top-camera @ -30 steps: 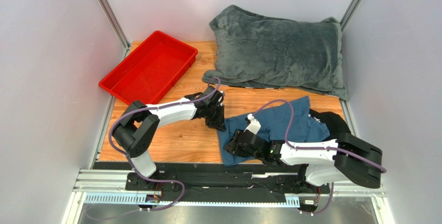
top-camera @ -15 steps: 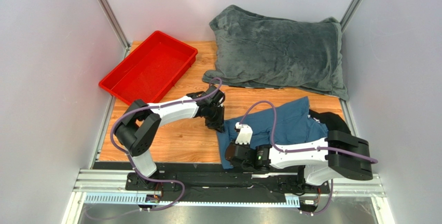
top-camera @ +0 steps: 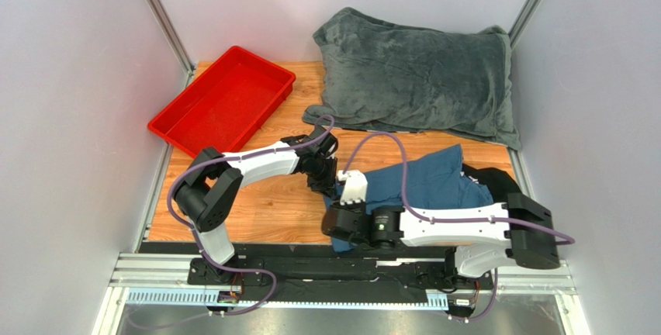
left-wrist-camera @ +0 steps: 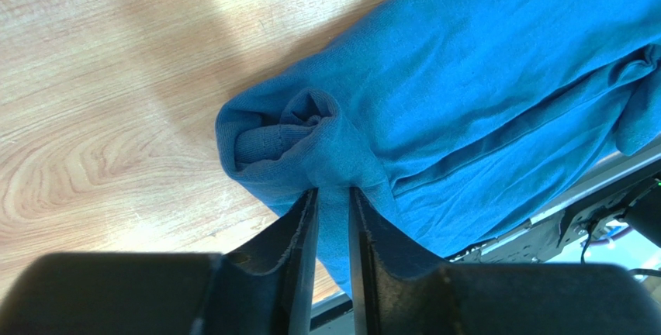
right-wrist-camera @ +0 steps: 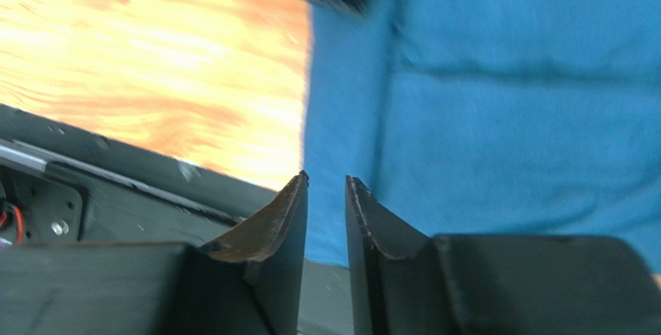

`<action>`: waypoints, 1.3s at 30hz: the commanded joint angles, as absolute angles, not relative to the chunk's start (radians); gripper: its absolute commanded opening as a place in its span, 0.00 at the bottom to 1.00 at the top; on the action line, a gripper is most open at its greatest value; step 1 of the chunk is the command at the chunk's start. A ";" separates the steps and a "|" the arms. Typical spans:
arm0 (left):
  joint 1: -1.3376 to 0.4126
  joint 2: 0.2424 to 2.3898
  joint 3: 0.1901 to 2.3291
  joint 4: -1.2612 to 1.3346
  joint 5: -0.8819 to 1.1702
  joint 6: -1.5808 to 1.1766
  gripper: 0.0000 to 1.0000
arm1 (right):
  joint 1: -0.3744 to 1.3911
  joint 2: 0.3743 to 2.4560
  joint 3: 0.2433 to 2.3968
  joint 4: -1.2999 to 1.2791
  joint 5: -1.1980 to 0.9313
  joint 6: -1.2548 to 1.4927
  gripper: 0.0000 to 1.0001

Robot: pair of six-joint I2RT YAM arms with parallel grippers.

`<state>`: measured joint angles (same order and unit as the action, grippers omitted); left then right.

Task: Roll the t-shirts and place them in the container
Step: Roll the T-shirt to the center of the board.

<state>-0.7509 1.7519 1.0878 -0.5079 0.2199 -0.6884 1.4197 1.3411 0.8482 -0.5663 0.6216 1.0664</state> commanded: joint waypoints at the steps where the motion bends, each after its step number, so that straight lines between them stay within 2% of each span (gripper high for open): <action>1: -0.749 1.761 1.129 -0.520 0.229 -0.646 0.30 | 1.428 1.510 1.011 -0.675 0.752 0.895 0.32; 5: -0.749 1.775 1.143 -0.543 0.248 -0.614 0.30 | 1.428 1.644 1.142 -0.724 0.782 0.829 0.37; 15: -0.749 1.789 1.150 -0.557 0.262 -0.584 0.31 | 1.434 1.833 1.272 -0.765 0.804 0.747 0.54; 21: -0.749 1.801 1.160 -0.566 0.267 -0.574 0.31 | 1.459 1.914 1.341 -0.802 0.802 0.736 0.56; 31: -0.749 1.812 1.166 -0.572 0.264 -0.571 0.31 | 1.486 2.108 1.476 -1.118 0.919 0.914 0.57; 39: -0.747 1.815 1.170 -0.578 0.258 -0.574 0.30 | 1.496 2.177 1.500 -1.209 0.930 1.005 0.57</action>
<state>-0.7326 1.8015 1.1412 -0.5652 0.2813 -0.5961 1.4982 2.1353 1.4815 -1.1065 0.9115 0.9478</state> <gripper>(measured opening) 0.304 0.568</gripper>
